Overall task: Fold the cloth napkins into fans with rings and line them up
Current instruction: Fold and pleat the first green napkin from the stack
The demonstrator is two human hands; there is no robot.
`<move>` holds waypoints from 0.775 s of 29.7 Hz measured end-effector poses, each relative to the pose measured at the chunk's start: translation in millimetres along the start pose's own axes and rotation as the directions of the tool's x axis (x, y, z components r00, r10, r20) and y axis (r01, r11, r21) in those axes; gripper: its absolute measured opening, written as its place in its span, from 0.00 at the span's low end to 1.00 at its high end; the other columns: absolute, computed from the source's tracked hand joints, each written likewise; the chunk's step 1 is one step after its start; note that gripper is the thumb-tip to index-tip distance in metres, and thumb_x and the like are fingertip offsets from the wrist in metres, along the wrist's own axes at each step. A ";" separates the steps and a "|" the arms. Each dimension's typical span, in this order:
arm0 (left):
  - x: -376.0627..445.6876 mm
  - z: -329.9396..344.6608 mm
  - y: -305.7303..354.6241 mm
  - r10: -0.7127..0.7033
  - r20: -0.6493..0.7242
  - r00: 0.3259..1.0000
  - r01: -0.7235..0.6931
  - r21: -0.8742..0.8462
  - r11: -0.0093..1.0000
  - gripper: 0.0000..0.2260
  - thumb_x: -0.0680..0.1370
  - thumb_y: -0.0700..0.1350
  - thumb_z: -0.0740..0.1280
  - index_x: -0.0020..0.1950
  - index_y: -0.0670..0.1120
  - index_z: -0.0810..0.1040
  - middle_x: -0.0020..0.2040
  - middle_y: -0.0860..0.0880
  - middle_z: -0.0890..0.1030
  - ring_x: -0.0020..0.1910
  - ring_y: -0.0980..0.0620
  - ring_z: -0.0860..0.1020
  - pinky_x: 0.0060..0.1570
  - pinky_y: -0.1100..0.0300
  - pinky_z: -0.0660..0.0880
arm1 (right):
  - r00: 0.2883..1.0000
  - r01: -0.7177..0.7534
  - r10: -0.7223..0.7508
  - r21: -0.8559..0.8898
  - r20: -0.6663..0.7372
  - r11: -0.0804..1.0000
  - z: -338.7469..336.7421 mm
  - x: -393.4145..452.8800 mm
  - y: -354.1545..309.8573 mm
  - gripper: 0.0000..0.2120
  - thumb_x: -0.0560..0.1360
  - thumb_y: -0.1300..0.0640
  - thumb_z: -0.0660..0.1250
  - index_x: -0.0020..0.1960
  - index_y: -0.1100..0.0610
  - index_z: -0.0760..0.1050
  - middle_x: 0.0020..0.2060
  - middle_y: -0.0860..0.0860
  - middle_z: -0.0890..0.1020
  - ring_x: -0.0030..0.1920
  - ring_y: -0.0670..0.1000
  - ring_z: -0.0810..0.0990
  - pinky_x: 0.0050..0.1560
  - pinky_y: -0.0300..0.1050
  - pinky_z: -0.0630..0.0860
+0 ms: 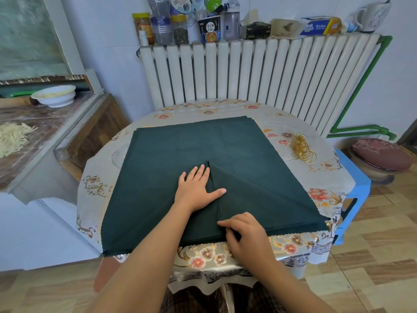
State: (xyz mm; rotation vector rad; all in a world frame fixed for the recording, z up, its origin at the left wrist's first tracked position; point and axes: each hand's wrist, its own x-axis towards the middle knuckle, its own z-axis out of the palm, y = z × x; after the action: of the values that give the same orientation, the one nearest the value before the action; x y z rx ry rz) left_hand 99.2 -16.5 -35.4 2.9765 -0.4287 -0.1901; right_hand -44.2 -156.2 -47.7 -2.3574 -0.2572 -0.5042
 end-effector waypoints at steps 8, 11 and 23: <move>0.5 -0.7 0.1 0.002 -0.007 1.000 -0.003 -0.004 1.000 0.41 0.74 0.73 0.50 0.79 0.51 0.46 0.79 0.53 0.45 0.78 0.54 0.44 0.75 0.48 0.42 | 0.985 0.125 -0.122 -0.012 0.118 0.992 -1.4 1.3 -5.4 0.14 0.74 0.50 0.62 0.52 0.51 0.82 0.46 0.42 0.80 0.47 0.42 0.74 0.48 0.35 0.73; -1.7 -3.5 -0.5 0.015 -0.034 0.999 -0.017 -0.069 0.997 0.40 0.75 0.71 0.53 0.79 0.51 0.48 0.79 0.53 0.46 0.77 0.55 0.44 0.75 0.49 0.42 | 0.978 0.142 -0.134 -0.039 0.161 0.989 0.5 4.0 -1.6 0.15 0.73 0.48 0.61 0.50 0.51 0.84 0.43 0.42 0.81 0.45 0.43 0.73 0.45 0.35 0.73; -89.4 -24.5 -31.3 0.257 0.032 0.966 -0.226 -0.377 0.898 0.10 0.76 0.53 0.68 0.57 0.58 0.78 0.58 0.56 0.72 0.62 0.56 0.66 0.67 0.53 0.64 | 0.943 0.290 -0.255 -0.154 0.212 0.945 -10.6 18.0 0.7 0.05 0.65 0.45 0.70 0.38 0.43 0.83 0.37 0.38 0.83 0.37 0.43 0.79 0.29 0.36 0.75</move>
State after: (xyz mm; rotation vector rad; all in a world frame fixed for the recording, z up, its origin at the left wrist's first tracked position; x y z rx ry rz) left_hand 26.1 41.7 -6.3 2.5242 -0.6842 -0.3265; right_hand -30.8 -163.1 -33.4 -2.5678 -0.6604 -0.4488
